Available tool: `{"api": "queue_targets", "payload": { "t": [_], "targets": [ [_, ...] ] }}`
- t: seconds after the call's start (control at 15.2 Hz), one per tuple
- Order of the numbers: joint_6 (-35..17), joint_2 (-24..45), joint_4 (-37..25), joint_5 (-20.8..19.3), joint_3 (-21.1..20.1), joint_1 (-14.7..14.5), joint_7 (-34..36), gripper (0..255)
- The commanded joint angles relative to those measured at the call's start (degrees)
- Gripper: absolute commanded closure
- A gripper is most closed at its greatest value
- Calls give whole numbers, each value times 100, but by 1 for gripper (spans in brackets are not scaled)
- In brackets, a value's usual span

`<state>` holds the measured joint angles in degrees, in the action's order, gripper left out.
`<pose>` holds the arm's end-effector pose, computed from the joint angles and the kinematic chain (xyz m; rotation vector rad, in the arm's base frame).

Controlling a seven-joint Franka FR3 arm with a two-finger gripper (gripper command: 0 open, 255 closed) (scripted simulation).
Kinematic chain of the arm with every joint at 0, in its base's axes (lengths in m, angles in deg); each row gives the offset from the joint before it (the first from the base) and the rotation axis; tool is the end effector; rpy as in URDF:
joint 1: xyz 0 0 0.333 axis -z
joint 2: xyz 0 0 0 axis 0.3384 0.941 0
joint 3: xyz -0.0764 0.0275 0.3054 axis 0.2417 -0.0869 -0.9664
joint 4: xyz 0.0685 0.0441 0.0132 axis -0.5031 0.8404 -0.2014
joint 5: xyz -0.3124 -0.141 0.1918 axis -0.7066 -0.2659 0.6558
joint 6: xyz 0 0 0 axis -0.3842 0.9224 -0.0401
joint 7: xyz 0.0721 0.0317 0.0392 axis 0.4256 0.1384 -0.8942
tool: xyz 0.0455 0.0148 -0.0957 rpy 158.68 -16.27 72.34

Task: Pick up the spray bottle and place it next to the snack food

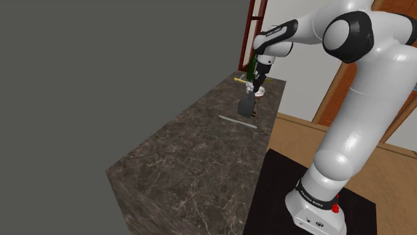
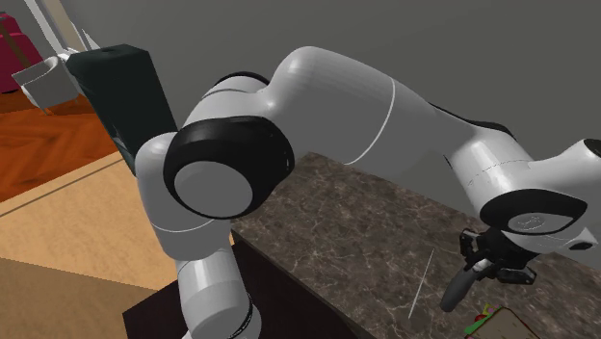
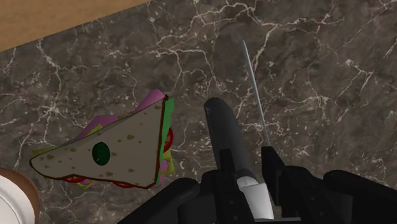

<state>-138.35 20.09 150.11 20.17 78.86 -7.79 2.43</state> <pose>0.4550 -0.3542 0.4389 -3.0782 -0.0313 -0.0773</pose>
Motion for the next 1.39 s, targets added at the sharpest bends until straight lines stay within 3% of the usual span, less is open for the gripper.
{"api": "queue_targets", "payload": {
  "t": [0.0, 0.53, 0.59, 0.92, 1.19, 1.32],
  "targets": [
    [-128, 63, 70, 41, -3, 5, -34, 255],
    [-128, 63, 70, 41, -3, 6, -34, 255],
    [-128, 63, 70, 40, -3, 5, -33, 0],
    [-128, 63, 70, 41, -3, 5, -34, 0],
    [555, -140, -439, -98, 26, 13, 60, 0],
    [555, -140, -438, -99, 26, 13, 61, 0]
  ]
}}
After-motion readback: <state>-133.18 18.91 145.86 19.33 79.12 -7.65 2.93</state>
